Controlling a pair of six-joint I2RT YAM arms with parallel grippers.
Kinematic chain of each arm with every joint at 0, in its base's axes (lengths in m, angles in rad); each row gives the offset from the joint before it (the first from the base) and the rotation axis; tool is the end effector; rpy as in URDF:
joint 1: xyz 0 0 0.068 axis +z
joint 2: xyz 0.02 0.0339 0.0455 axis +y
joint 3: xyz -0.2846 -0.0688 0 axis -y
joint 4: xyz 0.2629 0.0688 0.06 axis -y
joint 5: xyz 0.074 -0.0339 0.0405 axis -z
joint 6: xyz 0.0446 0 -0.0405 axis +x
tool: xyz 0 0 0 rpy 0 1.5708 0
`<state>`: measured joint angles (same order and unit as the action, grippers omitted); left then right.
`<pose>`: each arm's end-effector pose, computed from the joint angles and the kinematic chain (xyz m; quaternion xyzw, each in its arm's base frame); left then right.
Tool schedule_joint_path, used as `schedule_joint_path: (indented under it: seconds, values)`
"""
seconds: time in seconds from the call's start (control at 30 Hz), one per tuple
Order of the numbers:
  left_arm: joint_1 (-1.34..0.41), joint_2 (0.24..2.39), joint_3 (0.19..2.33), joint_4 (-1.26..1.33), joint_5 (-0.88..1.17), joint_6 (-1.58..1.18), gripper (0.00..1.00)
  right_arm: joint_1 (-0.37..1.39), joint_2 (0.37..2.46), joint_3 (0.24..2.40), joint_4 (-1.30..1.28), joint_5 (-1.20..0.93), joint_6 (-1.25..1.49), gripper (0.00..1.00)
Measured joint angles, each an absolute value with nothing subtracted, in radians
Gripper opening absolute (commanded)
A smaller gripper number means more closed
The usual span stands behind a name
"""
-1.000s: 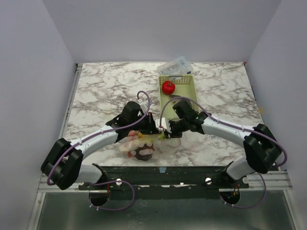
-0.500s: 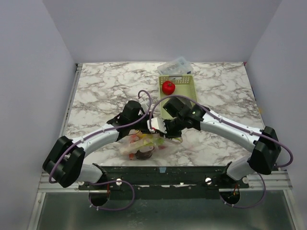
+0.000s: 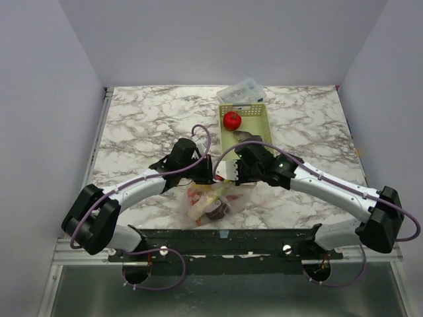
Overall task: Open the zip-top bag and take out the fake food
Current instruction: Pick up the fake vegetable from the zipper food storage bag.
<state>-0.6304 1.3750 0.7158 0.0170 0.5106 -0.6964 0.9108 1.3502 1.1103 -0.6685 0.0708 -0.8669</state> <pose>0.2292 -0.1942 0.2114 0.0845 0.8684 -0.4447 0.2023 0.1866 0.2352 0.2936 -0.7264 0.6046 -0.0263 0.3256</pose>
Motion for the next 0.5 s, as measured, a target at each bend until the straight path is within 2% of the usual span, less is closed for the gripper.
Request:
schedule_joint_path:
  seconds: [0.3,0.5]
  values:
    - [-0.630,1.375,0.741,-0.029,0.509,-0.669,0.00,0.898,1.295,1.075,-0.648,0.128,-0.868,0.00]
    - [-0.630,1.359,0.759,-0.071,0.505,-0.646,0.00,0.843,1.279,1.193,-0.721,0.042,-0.846,0.00]
